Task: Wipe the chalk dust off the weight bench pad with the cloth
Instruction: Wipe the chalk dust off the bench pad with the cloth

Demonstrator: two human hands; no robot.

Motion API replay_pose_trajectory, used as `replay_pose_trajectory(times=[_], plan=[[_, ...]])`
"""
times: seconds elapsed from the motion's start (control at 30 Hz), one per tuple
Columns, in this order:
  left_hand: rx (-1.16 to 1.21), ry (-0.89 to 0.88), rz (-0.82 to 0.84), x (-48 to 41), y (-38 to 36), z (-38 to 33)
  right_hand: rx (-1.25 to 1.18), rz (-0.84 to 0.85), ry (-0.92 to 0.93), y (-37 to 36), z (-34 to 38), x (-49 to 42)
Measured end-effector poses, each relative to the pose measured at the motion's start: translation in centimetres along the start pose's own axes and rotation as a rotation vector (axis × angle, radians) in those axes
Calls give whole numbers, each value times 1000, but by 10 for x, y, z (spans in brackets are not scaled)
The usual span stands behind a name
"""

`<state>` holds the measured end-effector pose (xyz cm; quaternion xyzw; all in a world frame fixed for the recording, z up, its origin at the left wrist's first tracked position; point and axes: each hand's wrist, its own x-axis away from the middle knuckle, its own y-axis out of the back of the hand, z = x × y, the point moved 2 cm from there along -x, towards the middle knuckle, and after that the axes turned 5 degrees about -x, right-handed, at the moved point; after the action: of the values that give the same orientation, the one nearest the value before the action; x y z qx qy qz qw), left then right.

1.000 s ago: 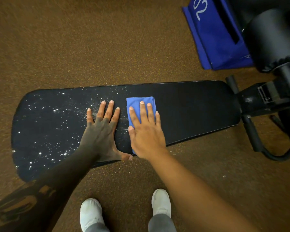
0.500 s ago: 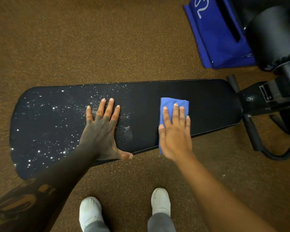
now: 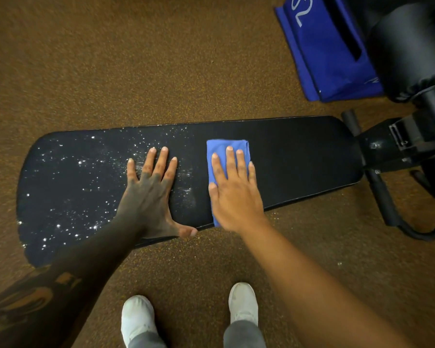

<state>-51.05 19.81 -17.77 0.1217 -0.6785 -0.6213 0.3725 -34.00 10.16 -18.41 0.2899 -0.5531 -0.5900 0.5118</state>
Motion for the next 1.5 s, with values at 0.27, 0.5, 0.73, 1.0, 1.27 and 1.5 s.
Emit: replay_pose_trajectory(times=[0.27, 0.5, 0.73, 1.0, 1.27, 1.5], plan=[[40, 53, 3, 6, 3, 2, 3, 35, -33, 13, -25, -28], [50, 70, 16, 7, 0, 5, 19, 43, -1, 14, 28, -91], [81, 76, 4, 9, -1, 12, 109, 83, 247, 16, 3, -52], [113, 87, 15, 12, -3, 26, 18, 61, 24, 18, 48, -119], [105, 71, 28, 14, -5, 30, 38, 61, 112, 0, 59, -40], [89, 59, 38, 15, -4, 32, 93, 48, 83, 2, 71, -78]])
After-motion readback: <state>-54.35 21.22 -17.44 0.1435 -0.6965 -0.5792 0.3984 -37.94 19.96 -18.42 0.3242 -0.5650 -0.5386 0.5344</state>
